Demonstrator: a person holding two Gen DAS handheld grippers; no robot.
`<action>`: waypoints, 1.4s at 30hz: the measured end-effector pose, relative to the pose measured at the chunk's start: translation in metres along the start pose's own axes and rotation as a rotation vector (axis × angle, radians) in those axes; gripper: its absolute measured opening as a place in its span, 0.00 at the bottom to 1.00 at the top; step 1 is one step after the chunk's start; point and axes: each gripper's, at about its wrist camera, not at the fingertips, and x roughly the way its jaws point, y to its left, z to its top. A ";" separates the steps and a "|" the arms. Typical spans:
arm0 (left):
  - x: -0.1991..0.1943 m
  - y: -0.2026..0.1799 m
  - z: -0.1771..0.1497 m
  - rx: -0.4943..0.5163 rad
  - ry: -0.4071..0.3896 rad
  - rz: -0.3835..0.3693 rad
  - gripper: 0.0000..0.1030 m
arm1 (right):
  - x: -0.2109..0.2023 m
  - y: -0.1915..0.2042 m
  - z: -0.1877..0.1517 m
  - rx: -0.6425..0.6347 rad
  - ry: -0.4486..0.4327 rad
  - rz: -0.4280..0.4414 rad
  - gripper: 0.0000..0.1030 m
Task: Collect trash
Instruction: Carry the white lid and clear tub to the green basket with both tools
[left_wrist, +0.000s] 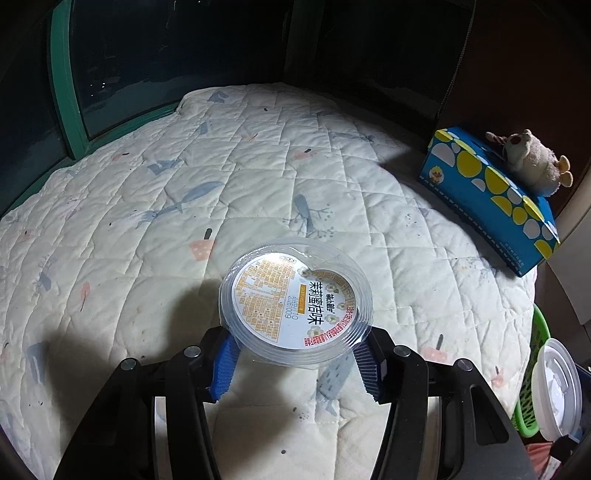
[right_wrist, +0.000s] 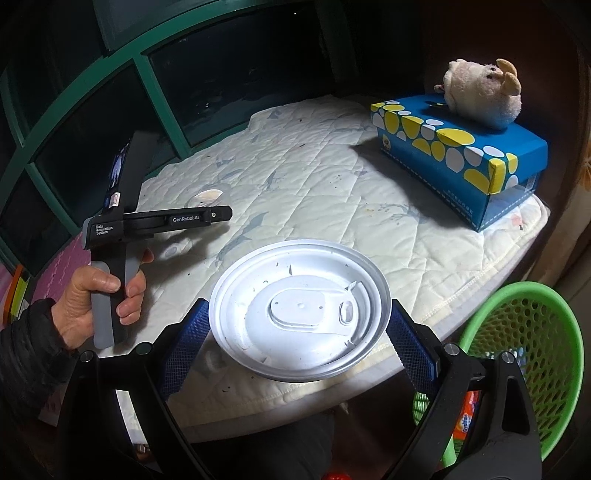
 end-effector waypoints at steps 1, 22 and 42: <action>-0.005 -0.004 -0.001 0.004 -0.006 -0.003 0.52 | -0.002 -0.001 -0.001 0.003 -0.004 0.001 0.90; -0.088 -0.109 -0.044 0.112 -0.095 -0.116 0.52 | -0.070 -0.042 -0.029 0.063 -0.085 -0.102 0.90; -0.093 -0.215 -0.063 0.221 -0.075 -0.236 0.52 | -0.077 -0.153 -0.085 0.232 0.011 -0.278 0.90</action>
